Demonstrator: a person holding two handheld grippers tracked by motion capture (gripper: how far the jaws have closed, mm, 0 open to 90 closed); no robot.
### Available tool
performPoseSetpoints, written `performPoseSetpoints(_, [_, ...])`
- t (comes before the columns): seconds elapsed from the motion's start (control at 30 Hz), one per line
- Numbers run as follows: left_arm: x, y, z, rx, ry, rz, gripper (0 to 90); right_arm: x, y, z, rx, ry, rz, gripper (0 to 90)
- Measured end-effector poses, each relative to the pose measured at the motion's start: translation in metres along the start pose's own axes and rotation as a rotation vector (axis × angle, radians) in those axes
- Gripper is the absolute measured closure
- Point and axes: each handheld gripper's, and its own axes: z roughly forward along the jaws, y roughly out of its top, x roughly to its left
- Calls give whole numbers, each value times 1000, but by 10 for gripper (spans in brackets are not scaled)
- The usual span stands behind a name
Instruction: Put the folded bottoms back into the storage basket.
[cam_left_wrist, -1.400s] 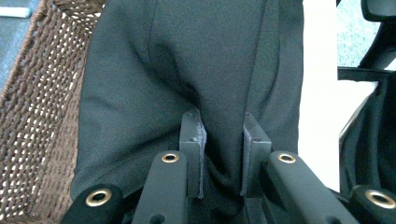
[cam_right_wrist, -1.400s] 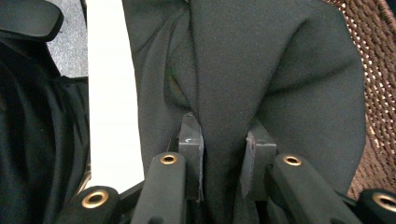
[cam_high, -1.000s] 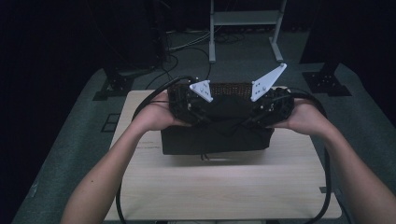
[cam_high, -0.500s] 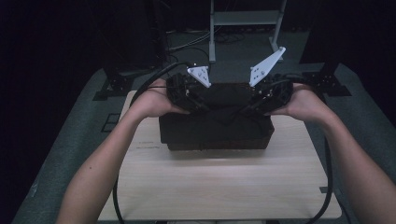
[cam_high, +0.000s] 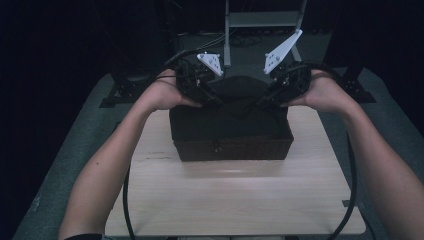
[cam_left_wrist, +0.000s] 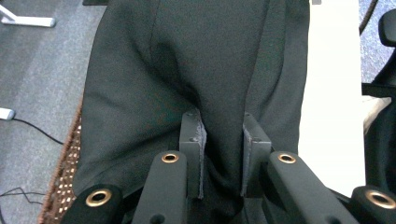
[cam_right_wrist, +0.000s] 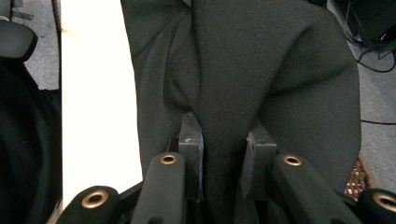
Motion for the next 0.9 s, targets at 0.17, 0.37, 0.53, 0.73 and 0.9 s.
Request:
performPoseSetpoints(0.17, [13, 5, -2, 2, 11, 3, 749, -10, 7, -4, 3, -14, -1, 727])
performPoseSetpoints(0.37, [31, 8, 1, 14, 15, -14, 750, -28, 10, -2, 2, -19, 15, 726])
performPoseSetpoints(0.53, [45, 8, 5, 14, 12, -22, 749, -42, 10, 3, -6, -19, 27, 727])
performPoseSetpoints(0.73, [60, 8, 9, 14, 27, 2, 751, -56, 11, 8, -8, -27, 32, 726])
performPoseSetpoints(0.9, [70, 5, 19, 12, 25, -18, 751, -67, 9, 14, -3, -29, 32, 726])
